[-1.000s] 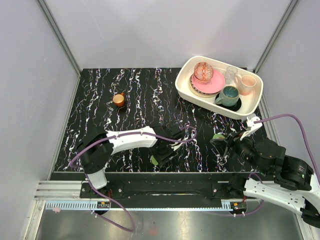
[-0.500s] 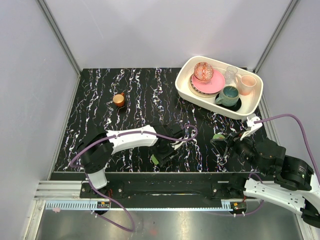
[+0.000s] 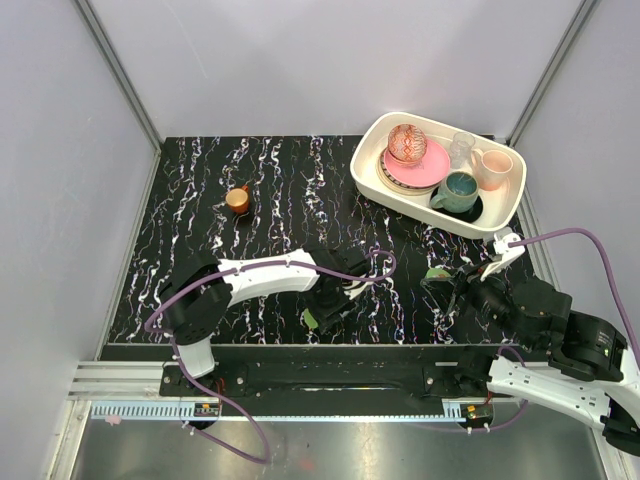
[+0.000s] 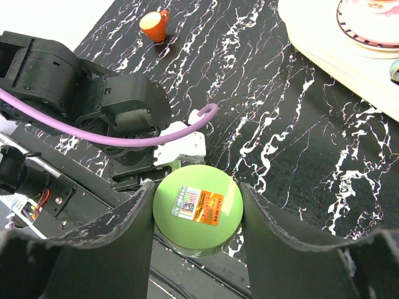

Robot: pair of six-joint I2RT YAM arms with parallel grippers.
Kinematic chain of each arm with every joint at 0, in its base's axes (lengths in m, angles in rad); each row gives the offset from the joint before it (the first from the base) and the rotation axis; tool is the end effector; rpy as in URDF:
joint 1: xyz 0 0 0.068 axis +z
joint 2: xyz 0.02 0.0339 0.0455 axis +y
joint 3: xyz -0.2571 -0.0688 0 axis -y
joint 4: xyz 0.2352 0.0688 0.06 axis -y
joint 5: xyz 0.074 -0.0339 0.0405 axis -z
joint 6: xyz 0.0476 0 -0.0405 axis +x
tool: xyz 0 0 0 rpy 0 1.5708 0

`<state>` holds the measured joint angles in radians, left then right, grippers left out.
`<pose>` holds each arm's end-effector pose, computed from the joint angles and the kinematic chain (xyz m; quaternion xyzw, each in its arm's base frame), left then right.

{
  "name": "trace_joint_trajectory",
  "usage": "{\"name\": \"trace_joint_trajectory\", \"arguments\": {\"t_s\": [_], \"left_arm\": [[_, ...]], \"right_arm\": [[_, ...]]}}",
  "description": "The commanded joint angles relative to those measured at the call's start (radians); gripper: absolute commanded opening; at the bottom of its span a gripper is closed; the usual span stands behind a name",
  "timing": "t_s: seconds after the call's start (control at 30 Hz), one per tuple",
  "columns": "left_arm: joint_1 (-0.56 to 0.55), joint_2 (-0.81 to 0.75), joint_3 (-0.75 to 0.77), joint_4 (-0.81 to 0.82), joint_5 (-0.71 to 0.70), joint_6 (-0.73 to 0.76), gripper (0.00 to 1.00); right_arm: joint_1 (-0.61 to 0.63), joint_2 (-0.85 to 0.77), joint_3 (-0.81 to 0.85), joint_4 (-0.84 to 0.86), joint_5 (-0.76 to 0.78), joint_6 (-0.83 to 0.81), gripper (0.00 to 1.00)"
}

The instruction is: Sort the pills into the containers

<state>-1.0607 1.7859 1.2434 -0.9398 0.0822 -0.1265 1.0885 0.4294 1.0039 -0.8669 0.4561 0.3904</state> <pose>0.1519 -0.2794 0.1737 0.4511 0.8904 -0.0587 0.0137 0.0477 0.0460 0.3651 -0.1406 0.7808 0.2575 0.5516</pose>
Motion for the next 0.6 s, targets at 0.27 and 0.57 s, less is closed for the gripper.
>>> {"name": "trace_joint_trajectory", "arguments": {"t_s": [0.27,0.57], "left_arm": [[0.007,-0.016,0.037,-0.007,-0.002,0.014,0.0],[0.007,-0.06,0.013,0.03,-0.004,0.007,0.0]], "right_arm": [[0.005,-0.014,-0.004,0.009,0.036,0.011,0.0],[0.005,-0.012,-0.002,0.008,0.036,0.011,0.0]]}}
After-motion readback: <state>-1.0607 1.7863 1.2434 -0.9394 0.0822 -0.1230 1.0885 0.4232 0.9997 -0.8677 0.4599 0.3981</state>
